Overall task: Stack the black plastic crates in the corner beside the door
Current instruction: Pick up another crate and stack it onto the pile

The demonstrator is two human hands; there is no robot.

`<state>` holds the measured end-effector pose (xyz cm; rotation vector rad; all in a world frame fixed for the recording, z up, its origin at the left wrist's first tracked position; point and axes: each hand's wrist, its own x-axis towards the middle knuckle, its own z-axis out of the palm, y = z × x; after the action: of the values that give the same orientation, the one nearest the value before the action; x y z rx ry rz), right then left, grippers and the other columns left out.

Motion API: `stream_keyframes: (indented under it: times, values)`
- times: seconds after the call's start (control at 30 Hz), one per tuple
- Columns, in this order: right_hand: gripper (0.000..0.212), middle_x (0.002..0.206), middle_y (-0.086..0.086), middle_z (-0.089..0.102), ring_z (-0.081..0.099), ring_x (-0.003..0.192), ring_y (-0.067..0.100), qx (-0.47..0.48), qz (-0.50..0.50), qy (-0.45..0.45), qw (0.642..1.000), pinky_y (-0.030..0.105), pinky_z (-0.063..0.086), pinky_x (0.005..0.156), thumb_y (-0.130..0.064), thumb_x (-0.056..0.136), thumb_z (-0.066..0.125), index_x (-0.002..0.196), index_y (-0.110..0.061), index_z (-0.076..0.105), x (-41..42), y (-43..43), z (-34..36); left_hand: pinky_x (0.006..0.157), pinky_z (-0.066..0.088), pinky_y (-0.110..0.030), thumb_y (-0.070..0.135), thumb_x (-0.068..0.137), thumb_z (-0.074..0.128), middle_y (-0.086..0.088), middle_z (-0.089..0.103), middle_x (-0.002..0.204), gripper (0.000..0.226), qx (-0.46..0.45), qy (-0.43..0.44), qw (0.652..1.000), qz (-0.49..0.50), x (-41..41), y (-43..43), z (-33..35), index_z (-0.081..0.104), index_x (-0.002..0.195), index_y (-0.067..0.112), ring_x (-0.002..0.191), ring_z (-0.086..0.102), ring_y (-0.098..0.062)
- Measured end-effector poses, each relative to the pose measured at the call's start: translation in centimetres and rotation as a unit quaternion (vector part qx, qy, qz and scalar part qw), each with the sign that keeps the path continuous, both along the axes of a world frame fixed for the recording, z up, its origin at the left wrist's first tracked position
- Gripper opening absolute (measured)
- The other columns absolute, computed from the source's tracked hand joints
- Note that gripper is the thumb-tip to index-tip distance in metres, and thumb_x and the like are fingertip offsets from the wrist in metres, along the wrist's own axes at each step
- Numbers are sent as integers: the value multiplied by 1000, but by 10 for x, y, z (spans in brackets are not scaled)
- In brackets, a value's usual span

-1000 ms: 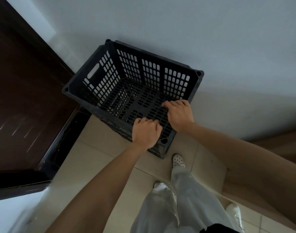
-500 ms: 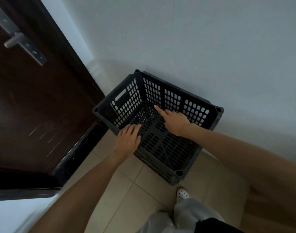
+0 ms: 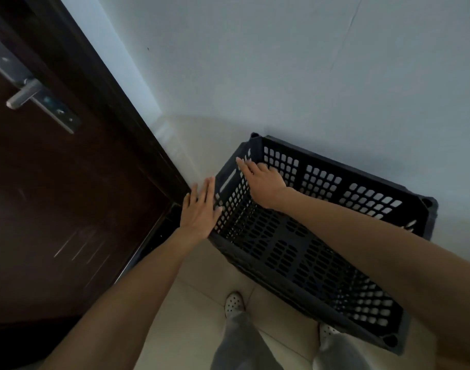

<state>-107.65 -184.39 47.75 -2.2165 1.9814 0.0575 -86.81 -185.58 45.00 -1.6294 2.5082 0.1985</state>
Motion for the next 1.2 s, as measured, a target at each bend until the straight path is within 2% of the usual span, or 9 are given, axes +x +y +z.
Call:
stream_keyframes:
  times: [0.17,0.3,0.5,0.67,0.83,0.93,1.0,1.1,1.2]
  values:
    - [92,163,6,-11,-6,150,28,23,-6,41,999,43,13,119,-11,92,55,154,-16,-13,39,-66,-24,121,21,-44,45,101,40,-9,-1,166,84,11,-6,996,-90,5,-45,-19,-14,155,11,152,11,-29]
    - [91,162,7,-15,-14,149,28,50,-36,40,997,46,6,122,-14,93,53,153,-13,-14,45,-79,-44,110,41,-40,36,97,52,-13,40,152,88,6,53,990,-129,-6,-64,-19,-7,156,6,136,45,-26]
    - [101,161,4,-20,-19,148,26,33,-80,43,995,50,8,119,-24,89,61,152,-14,-16,54,-76,-56,96,51,-36,22,97,55,-12,47,143,85,38,155,983,-96,-18,-69,-20,-4,156,6,122,55,-25]
    - [110,159,4,-26,-22,147,26,58,-101,48,992,52,15,119,-31,85,68,152,-14,-18,58,-77,-56,97,52,-36,17,93,62,-13,45,146,94,51,202,974,-91,-19,-70,-26,-6,156,7,126,51,-26]
    - [106,157,2,-31,-24,146,25,87,-104,76,988,51,9,120,-23,88,64,151,-17,-22,59,-79,-39,98,50,-40,19,90,66,-14,37,151,104,99,166,977,-92,-21,-71,-20,-14,155,10,128,48,-30]
    - [106,156,1,-33,-21,147,24,37,-136,61,988,47,13,121,-14,88,61,150,-17,-24,56,-63,-37,105,42,-47,29,91,63,-11,18,161,105,129,112,981,-89,-22,-77,-16,-19,154,15,140,34,-34]
    - [105,157,1,-31,-20,148,25,19,-168,61,984,47,12,121,-12,87,59,150,-18,-25,39,-47,-34,113,33,-50,32,93,60,-6,0,165,104,107,76,984,-118,-22,-84,-16,-23,152,22,148,17,-34]
    - [98,161,1,-19,-13,149,26,25,-241,64,968,48,9,121,-17,89,58,153,-21,-16,-11,-20,-23,118,23,-49,27,94,58,-5,-12,165,103,60,56,982,-172,-32,-96,-13,-28,150,28,152,4,-34]
    - [73,157,7,22,17,147,27,-20,-318,47,947,46,23,117,-13,88,54,151,-16,18,-68,9,-8,122,18,-47,22,93,56,-5,-15,165,99,12,68,964,-255,-65,-109,-4,-23,152,27,152,-2,-33]
